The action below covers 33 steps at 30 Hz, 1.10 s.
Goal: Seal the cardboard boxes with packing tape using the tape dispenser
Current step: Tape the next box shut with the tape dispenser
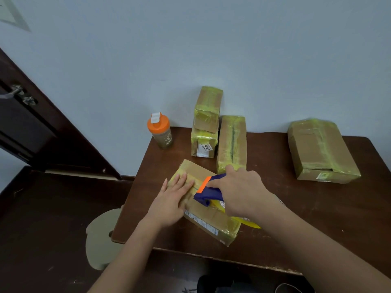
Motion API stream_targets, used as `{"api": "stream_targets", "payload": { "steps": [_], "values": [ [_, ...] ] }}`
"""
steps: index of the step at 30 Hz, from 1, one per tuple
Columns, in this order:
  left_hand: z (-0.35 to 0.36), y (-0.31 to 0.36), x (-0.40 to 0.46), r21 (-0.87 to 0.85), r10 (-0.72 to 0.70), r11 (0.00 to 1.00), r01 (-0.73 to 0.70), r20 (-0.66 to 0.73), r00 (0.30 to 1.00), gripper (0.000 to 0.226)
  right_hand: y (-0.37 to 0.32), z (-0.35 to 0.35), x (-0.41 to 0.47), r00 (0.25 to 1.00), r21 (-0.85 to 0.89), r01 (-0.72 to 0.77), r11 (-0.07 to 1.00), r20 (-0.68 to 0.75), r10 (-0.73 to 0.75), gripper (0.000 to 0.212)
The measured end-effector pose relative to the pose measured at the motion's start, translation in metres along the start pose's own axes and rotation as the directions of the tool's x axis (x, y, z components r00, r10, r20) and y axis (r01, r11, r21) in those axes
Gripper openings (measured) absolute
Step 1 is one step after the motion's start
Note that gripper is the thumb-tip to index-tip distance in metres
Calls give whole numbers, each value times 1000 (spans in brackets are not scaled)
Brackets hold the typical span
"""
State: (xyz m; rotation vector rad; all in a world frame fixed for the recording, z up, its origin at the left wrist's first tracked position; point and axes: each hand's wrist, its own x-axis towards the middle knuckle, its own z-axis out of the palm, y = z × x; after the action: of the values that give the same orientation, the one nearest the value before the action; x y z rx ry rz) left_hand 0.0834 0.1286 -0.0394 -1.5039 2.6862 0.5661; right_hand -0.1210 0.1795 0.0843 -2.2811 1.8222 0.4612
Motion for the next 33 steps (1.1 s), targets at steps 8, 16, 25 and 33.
{"api": "stream_targets", "payload": {
  "steps": [8,16,25,33],
  "values": [
    [4,9,-2,-76,86,994,-82,54,995,70,-3,-1,3,999,-5,-29,1000,24,29,60],
    [13,2,1,-156,133,981,-119,80,988,96,-3,-4,3,997,18,-58,998,55,57,61],
    [9,6,2,-227,87,972,-62,99,991,92,0,-2,-6,998,12,-36,999,47,35,66],
    [6,11,1,-284,22,959,6,93,995,94,22,6,-35,998,87,41,995,34,-44,70]
  ]
}}
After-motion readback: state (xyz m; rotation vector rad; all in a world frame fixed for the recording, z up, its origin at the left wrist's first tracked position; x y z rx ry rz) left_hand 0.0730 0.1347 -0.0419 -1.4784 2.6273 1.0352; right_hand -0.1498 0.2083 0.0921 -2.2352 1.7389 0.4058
